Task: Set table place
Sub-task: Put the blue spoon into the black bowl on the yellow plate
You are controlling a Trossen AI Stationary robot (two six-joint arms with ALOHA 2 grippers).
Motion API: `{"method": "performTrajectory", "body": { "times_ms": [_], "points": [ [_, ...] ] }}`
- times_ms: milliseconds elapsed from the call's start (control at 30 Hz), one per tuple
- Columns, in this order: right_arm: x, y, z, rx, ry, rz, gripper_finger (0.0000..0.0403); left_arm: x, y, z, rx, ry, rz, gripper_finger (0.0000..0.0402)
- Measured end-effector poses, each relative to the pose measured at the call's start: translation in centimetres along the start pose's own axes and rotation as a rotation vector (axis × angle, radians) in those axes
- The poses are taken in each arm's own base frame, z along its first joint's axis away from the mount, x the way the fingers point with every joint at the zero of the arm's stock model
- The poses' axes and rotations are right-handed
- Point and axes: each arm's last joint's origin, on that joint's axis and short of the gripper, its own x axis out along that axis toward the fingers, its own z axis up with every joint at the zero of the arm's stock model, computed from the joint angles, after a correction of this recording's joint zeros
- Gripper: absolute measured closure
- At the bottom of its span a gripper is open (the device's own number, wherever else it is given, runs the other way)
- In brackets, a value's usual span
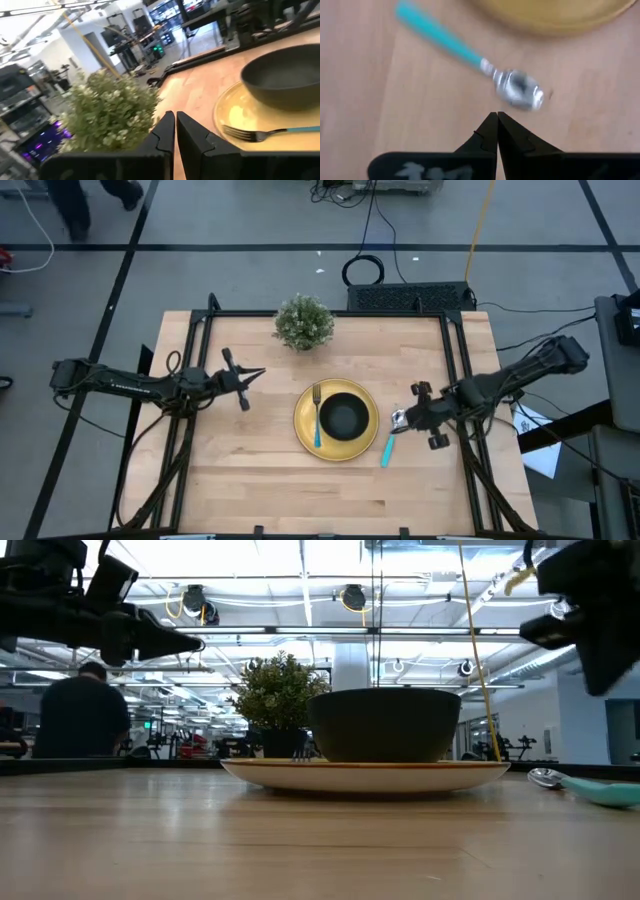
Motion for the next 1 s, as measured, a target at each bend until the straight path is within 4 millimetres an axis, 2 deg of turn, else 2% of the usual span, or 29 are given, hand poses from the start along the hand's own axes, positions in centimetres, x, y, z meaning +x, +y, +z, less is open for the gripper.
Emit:
{"method": "performTrajectory", "body": {
  "times_ms": [67,200,400,533,767,1000],
  "points": [
    [0.2,-0.1,-0.1,-0.042,0.043,0.041,0.0403,0.0,0.1,0.0,0.0,0.011,0.028,0.0378],
    [0.2,0.1,0.5,-0.184,0.017,0.101,0.0403,0.0,0.4,0.4,-0.023,-0.016,0.092,0.0378],
    [-1.0,0.0,1.4,-0.511,-0.042,0.085,0.0403,-0.1,0.6,0.8,-0.072,-0.053,0.112,0.0378],
    [-0.9,0.0,2.0,-0.653,-0.073,0.026,0.0403,-0.1,0.6,0.7,-0.111,-0.052,0.11,0.0378],
    [0.4,-0.4,2.5,-0.714,0.015,-0.068,0.0388,-0.1,0.6,0.7,-0.232,-0.061,0.107,0.0378],
    [1.5,-0.2,3.0,-0.726,0.04,-0.029,0.0314,-0.1,0.6,0.7,-0.286,-0.063,0.105,0.0378]
  ]
}}
